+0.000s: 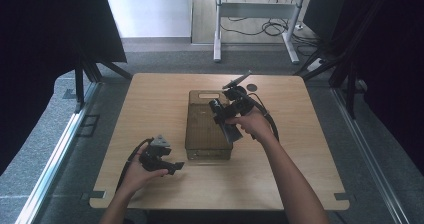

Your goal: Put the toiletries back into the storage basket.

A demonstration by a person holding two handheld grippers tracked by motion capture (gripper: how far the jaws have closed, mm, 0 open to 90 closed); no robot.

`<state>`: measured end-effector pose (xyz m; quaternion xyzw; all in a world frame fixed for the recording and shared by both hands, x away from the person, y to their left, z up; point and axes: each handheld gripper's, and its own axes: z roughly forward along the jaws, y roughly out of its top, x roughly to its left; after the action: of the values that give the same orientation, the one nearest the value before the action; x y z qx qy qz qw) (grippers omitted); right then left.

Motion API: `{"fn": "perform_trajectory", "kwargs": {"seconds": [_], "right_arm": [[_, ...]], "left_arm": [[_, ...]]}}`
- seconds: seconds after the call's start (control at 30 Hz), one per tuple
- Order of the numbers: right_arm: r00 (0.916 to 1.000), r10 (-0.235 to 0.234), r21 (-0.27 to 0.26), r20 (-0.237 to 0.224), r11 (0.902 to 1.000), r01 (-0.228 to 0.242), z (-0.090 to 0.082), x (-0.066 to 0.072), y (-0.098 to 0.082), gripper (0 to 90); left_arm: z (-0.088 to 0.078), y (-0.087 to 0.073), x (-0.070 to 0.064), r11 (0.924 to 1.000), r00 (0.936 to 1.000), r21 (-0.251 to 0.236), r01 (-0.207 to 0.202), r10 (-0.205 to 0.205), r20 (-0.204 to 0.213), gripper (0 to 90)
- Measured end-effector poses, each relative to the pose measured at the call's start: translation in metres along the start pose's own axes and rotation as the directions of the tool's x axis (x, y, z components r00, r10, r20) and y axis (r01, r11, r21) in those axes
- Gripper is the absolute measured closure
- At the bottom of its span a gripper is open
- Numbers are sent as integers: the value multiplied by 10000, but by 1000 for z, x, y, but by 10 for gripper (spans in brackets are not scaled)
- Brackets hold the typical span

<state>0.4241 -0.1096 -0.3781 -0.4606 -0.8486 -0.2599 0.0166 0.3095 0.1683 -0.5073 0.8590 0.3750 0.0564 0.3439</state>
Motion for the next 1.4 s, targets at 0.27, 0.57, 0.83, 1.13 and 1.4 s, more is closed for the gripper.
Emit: {"fn": "perform_trajectory", "kwargs": {"seconds": [0.27,0.57,0.83,1.13,1.4], "right_arm": [[9998,174,158,-1,9997,-174,13,5,12,456],[9994,341,244,-38,9991,-340,25,8,21,456],[9987,507,389,-51,9980,-504,34,8,27,456],[9974,705,527,119,9961,-710,47,10,33,456],[9932,1128,690,283,9910,-1145,64,12,37,457]], "left_arm": [[-1,0,1,10000,10000,-13,9,-9,25,229],[-2,-1,3,9999,9999,-86,119,-119,13,229],[-2,-1,4,9999,9999,-52,107,-107,-5,229],[-1,-1,4,9999,10000,-24,98,-97,19,229],[-2,-1,4,9999,9999,-92,138,-138,45,229]]}}
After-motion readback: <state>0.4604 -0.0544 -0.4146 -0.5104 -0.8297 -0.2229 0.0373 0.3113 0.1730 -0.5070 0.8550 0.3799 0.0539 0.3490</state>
